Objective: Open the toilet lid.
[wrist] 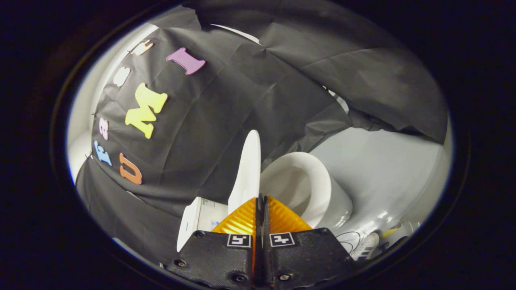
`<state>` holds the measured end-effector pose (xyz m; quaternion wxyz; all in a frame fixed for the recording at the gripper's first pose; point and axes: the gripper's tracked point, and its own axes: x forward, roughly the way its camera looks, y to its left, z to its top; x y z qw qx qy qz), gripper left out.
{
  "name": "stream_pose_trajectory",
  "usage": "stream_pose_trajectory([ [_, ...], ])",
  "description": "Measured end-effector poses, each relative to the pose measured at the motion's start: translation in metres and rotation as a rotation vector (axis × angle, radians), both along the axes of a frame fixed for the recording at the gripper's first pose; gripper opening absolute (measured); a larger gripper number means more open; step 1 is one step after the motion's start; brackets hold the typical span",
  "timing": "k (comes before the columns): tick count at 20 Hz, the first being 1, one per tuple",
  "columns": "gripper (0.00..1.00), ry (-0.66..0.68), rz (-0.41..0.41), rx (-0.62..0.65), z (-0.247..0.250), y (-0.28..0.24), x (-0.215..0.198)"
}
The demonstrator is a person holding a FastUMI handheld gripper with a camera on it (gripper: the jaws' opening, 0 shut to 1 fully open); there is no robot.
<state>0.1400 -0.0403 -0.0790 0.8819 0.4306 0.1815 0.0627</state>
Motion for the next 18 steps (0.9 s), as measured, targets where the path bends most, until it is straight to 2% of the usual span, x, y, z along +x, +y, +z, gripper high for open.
stream_pose_trajectory([
  [8,0.04,-0.059,-0.008,-0.134,0.034,0.025,-0.01],
  [18,0.04,-0.085,-0.017,-0.21,0.064,0.051,-0.013],
])
